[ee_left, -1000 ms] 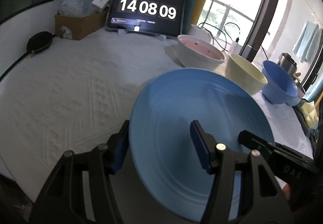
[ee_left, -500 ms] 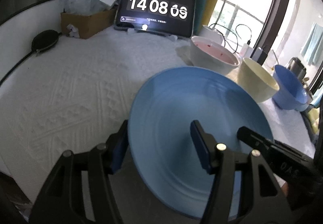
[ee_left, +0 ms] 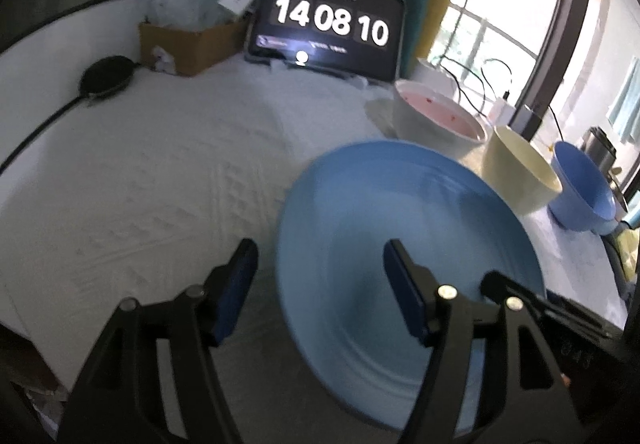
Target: Organize plates and bowls
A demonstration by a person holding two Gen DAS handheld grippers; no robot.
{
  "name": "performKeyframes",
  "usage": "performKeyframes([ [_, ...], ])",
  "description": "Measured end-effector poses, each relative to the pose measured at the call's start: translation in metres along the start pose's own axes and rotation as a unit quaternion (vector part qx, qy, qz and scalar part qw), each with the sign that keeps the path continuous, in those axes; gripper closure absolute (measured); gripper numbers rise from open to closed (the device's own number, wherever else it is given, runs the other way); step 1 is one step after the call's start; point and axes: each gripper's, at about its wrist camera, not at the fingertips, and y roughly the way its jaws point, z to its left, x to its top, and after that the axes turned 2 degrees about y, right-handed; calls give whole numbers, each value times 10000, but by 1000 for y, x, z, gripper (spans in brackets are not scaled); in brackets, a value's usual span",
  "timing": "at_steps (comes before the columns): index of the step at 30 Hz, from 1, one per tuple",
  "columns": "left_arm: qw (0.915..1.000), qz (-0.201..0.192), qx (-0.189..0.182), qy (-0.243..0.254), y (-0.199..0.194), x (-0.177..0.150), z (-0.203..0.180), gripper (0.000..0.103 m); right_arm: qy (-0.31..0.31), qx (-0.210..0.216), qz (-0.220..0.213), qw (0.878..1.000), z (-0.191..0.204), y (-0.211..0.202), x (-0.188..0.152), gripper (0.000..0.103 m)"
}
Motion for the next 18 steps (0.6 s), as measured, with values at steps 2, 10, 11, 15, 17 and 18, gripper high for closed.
performKeyframes([
  [2, 9999, -97, 74, -28, -7, 1, 1, 36, 52, -21, -2, 10000, -3, -3, -1, 48],
  [10, 9986, -522, 75, -86, -37, 1, -6, 36, 208, 9, -203, 9996, -19, -29, -10, 48],
  [11, 9984, -559, 50, -60, -41, 0, -9, 36, 229, 15, -231, 9995, -22, -32, -11, 48],
  [15, 9979, -637, -41, 124, -50, -2, -26, 36, 331, 10, -330, 9989, -34, -47, -16, 48],
  [17, 9976, -652, -90, 228, -54, -4, -35, 36, 385, 19, -361, 9986, -39, -51, -18, 48],
  [18, 9974, -659, -106, 267, -55, -5, -39, 36, 424, -9, -390, 9983, -44, -55, -19, 48],
])
